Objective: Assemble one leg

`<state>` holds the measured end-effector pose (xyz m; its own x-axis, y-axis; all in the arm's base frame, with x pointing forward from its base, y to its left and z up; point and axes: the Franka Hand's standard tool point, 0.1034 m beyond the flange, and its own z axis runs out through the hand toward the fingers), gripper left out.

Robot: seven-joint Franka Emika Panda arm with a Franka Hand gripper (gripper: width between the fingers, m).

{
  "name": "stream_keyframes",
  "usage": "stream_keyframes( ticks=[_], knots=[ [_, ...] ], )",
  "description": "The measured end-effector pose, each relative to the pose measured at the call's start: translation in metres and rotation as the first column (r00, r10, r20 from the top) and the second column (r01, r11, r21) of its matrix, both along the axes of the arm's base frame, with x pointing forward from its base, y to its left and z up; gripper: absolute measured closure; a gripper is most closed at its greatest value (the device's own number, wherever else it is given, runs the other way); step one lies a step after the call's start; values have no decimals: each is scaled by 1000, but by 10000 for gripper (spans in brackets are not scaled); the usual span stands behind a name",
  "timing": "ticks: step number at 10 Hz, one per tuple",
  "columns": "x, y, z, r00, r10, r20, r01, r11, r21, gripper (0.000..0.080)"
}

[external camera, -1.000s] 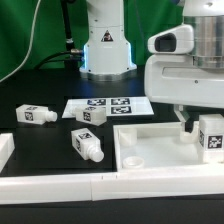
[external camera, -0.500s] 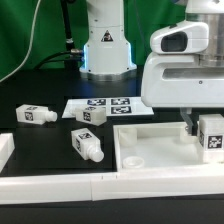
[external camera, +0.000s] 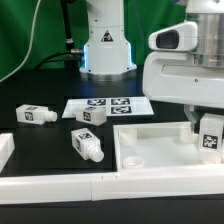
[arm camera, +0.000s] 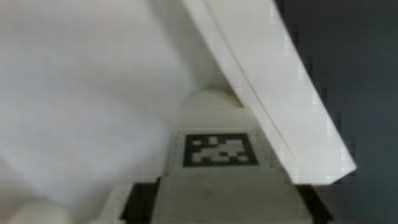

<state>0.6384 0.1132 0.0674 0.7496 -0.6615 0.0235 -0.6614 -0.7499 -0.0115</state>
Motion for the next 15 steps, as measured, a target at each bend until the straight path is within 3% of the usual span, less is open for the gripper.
stream_keyframes(
  ticks=[1,3,7,10,11,12,14,15],
  knots=[
    [0,0,0,984,-175,-28,175,985,7,515],
    [3,-3,0,862,-507,-21,507,859,67,515],
    [3,-2,0,824,-566,-12,566,821,73,515],
    [3,-8,0,589,-805,-69,807,583,97,515],
    [4,-5,0,418,-904,-90,906,408,108,515],
    [3,-4,0,299,-950,-88,949,287,127,515],
    [1,-5,-1,284,-956,-78,952,271,144,515],
    [1,-5,-1,285,-955,-79,952,272,144,456]
  ],
)
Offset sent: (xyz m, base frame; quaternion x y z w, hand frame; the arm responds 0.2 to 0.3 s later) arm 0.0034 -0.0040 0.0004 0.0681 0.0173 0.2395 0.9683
